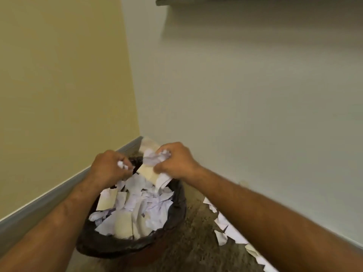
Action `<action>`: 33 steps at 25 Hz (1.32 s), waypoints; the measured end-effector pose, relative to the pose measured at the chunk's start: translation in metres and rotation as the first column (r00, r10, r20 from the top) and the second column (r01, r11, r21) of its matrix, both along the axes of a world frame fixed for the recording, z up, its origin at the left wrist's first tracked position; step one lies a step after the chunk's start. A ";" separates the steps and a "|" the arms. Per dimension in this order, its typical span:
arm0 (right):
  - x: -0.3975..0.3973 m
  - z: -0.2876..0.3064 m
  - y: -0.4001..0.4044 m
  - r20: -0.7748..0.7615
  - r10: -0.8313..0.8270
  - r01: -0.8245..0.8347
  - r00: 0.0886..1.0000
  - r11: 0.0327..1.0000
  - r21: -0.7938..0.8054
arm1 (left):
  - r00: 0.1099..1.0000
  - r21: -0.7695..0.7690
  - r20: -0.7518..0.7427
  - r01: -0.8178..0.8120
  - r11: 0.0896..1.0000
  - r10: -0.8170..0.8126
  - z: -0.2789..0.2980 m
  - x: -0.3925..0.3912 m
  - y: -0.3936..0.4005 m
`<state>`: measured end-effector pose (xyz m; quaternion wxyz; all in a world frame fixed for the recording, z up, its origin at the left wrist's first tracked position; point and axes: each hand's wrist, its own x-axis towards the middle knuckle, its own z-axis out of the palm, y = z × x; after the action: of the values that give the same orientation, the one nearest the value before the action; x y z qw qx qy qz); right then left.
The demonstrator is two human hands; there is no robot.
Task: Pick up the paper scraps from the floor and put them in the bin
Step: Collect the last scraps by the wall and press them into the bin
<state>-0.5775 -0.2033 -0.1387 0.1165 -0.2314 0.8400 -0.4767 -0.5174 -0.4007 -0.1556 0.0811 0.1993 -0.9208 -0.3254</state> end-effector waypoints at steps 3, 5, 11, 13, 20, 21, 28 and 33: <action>0.008 -0.034 -0.028 -0.013 0.242 -0.208 0.970 0.859 0.468 | 0.964 -0.130 0.265 0.056 0.990 -0.019 -0.040 0.011 -0.029; 0.006 -0.049 -0.027 0.016 0.278 -0.235 0.960 0.779 0.581 | 0.917 -0.228 0.397 0.147 0.962 -0.045 -0.049 0.011 -0.036; -0.024 -0.020 0.065 -0.228 0.193 -0.048 0.954 0.853 0.519 | 0.988 -0.446 0.146 0.115 0.887 -0.055 -0.011 -0.015 0.000; -0.047 -0.016 0.131 -0.256 0.089 0.076 0.962 0.819 0.569 | 0.979 -0.371 -0.014 0.183 0.910 -0.203 -0.001 -0.031 0.043; -0.062 -0.110 0.378 -0.168 -0.351 0.365 0.921 0.629 0.686 | 0.746 -0.216 -0.012 0.648 0.730 -0.666 -0.069 -0.107 0.257; -0.054 -0.130 0.406 -0.137 -0.430 0.400 0.893 0.614 0.680 | 0.714 -0.183 0.009 0.690 0.701 -0.700 -0.090 -0.116 0.284; 0.032 -0.276 0.537 0.016 -0.754 0.448 0.657 0.407 0.796 | 0.668 0.050 0.228 0.719 0.694 -0.708 -0.237 -0.161 0.410; 0.044 -0.336 0.554 0.166 -0.828 0.412 0.535 0.427 0.805 | 0.668 0.042 0.375 0.681 0.731 -0.643 -0.291 -0.182 0.441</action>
<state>-0.5337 0.3506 -0.4749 0.2304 0.3211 0.9003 -0.1822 -0.6991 0.0408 -0.4464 -0.2046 -0.0965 -0.9434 -0.2425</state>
